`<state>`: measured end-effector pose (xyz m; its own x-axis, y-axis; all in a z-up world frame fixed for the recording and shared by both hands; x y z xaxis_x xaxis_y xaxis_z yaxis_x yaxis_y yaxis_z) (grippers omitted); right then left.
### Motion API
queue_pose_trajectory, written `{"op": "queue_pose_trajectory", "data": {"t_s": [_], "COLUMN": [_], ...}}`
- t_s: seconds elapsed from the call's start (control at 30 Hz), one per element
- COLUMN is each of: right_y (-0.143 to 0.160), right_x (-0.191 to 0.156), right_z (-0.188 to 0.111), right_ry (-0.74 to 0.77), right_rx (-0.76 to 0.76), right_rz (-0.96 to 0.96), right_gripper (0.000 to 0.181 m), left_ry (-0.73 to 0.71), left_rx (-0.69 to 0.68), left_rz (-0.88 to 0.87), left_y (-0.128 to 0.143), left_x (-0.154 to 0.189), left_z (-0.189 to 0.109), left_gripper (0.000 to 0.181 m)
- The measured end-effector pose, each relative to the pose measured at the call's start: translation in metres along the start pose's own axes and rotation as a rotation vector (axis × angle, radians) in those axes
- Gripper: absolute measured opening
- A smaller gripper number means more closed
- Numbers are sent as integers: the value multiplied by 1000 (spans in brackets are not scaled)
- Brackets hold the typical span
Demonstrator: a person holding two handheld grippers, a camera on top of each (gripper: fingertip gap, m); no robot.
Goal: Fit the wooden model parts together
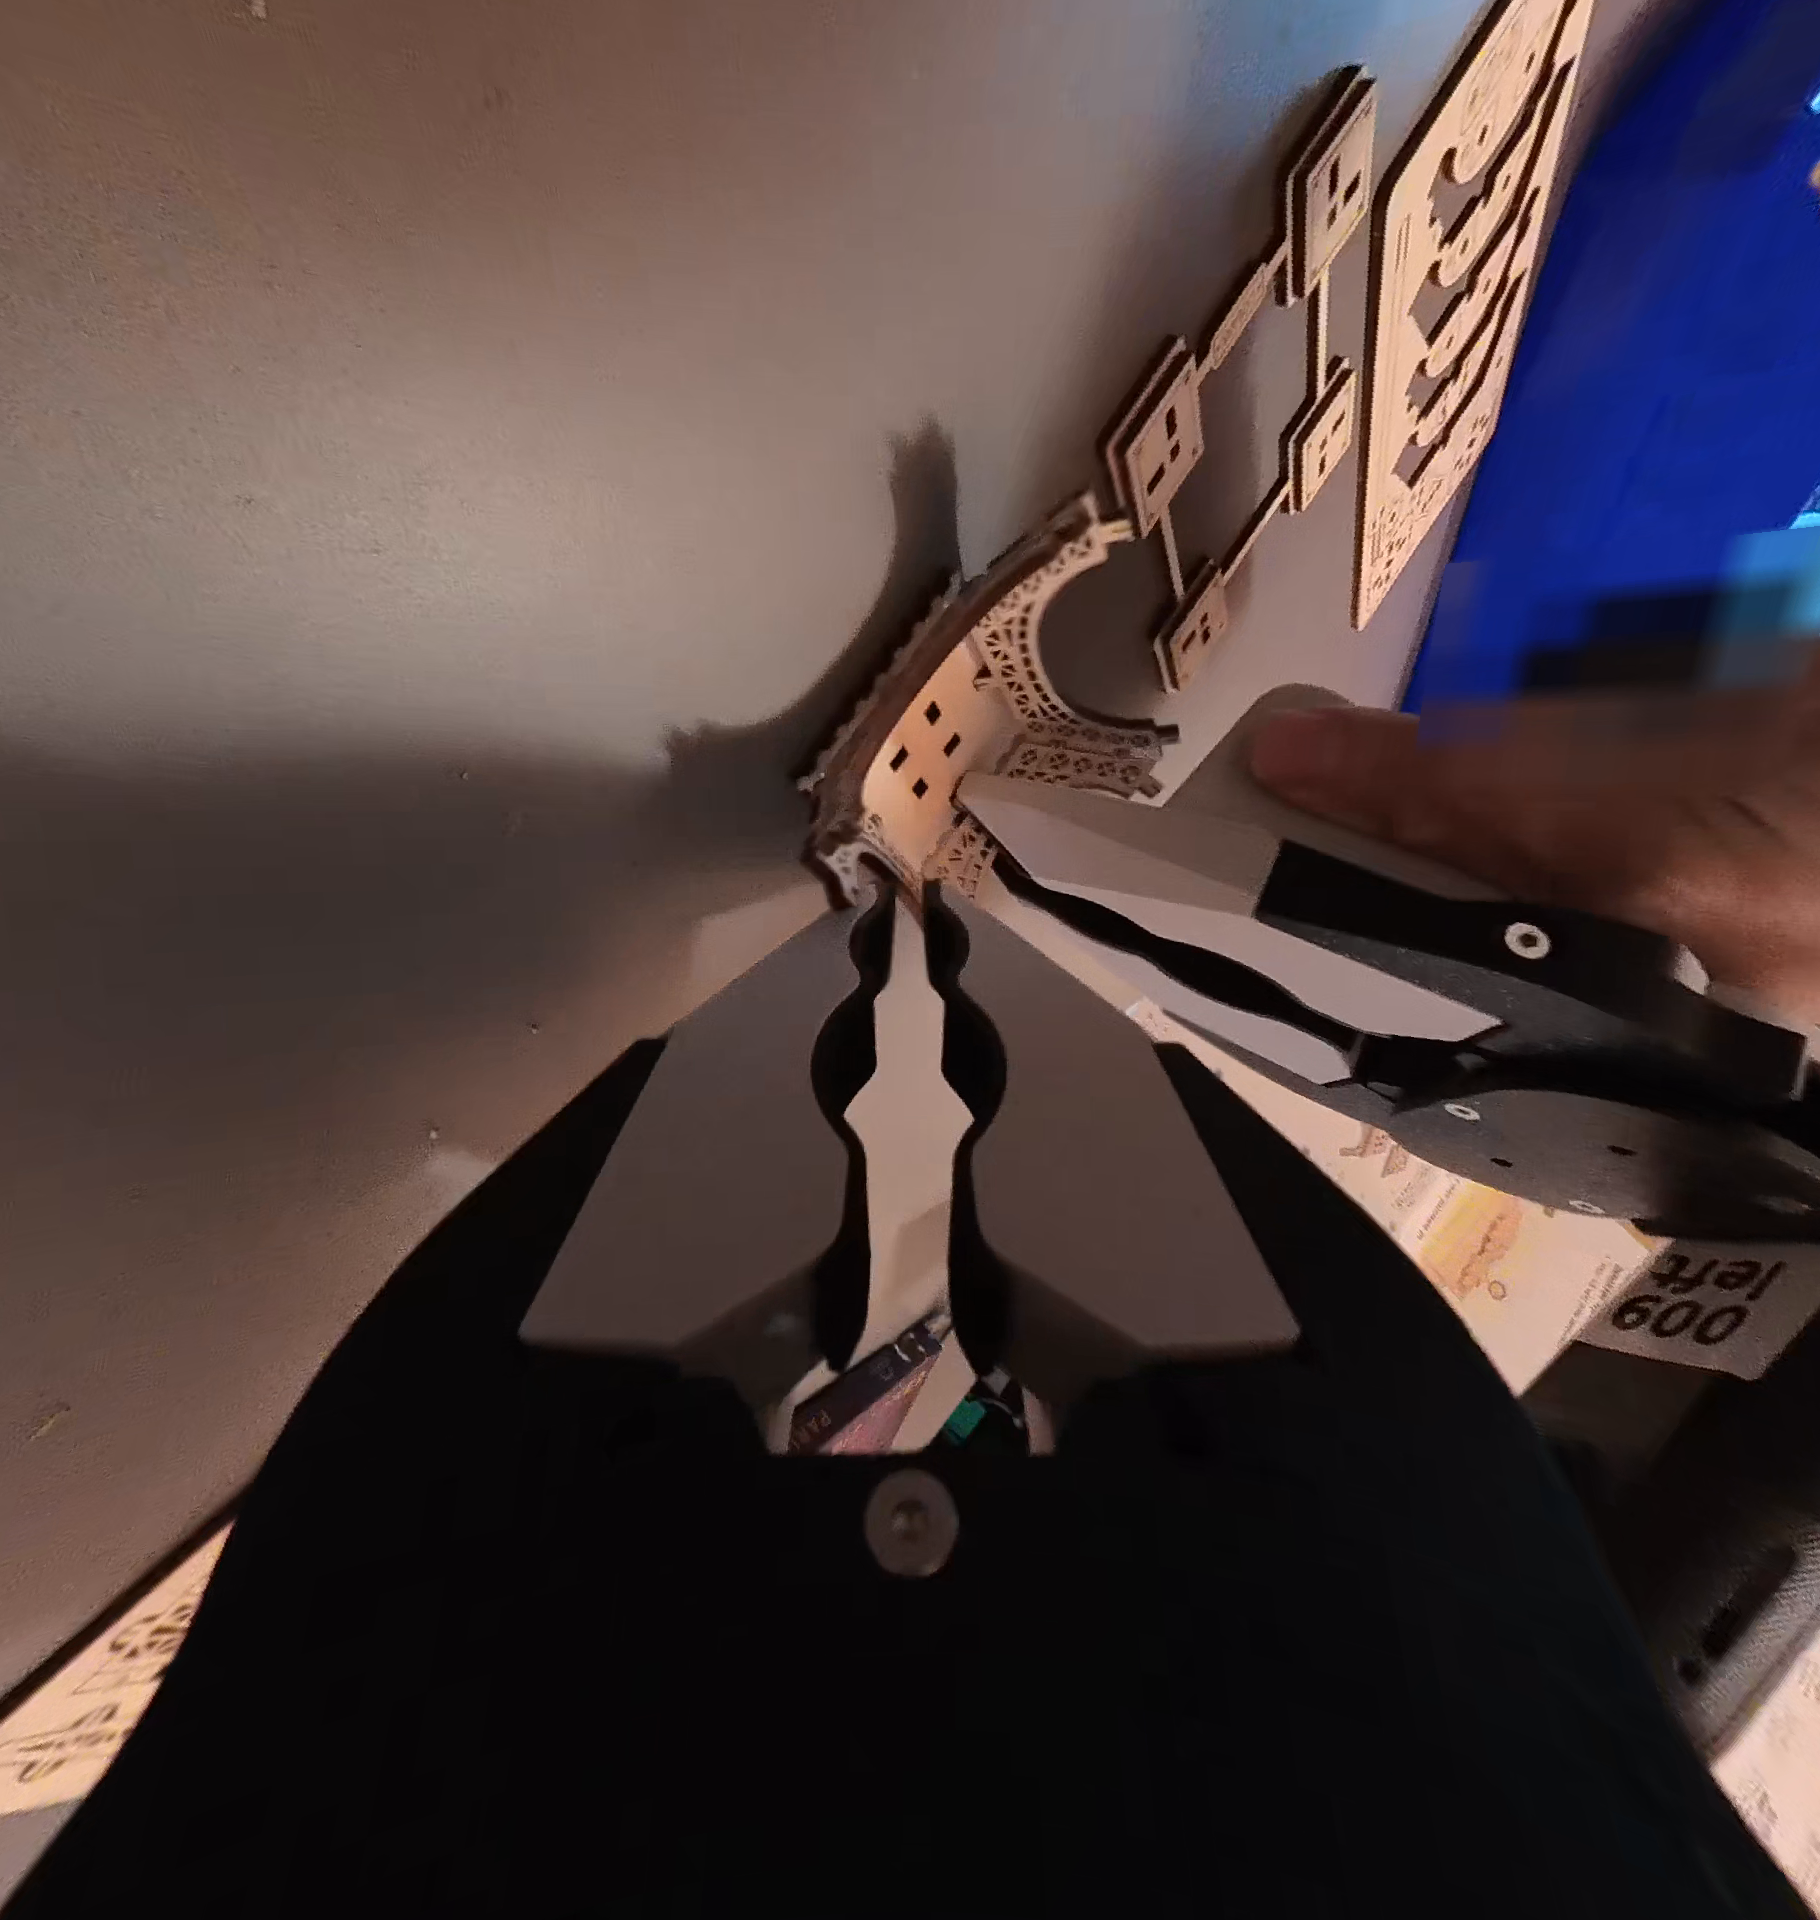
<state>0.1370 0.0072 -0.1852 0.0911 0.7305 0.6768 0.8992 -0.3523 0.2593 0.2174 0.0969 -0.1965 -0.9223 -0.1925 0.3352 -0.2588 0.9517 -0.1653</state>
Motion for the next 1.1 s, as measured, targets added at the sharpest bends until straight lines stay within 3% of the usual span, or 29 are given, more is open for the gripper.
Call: {"op": "queue_pose_trajectory", "data": {"t_s": [0.03,0.63,0.7,1.1], "right_y": [0,17,17,13], "right_x": [-1,4,6,1], "right_z": [0,21,23,29], "right_ry": [-3,-83,-63,-139], "right_rx": [0,51,84,148], "right_rz": [-2,-177,-161,-189], "right_gripper": [1,0,14,3], "left_ry": [7,-34,-33,-44], "left_rx": [4,-19,-19,-22], "left_rz": [-1,-14,-15,-2], "left_y": [0,-2,-2,-2], "left_x": [0,2,2,3], "left_z": [0,0,0,0], "left_gripper": [3,3,3,3]}}
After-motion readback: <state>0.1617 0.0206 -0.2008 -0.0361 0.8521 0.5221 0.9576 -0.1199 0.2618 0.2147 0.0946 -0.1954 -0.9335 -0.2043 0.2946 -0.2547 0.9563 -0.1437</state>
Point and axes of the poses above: each gripper's, where its closed fingertips meet, z out along the fingers, y out of its underside, x = y × z across the jaws, the point moved 8 cm from there along -z, back along the fingers, and after that the axes turned 10 degrees about -z, right-handed, at the moved point
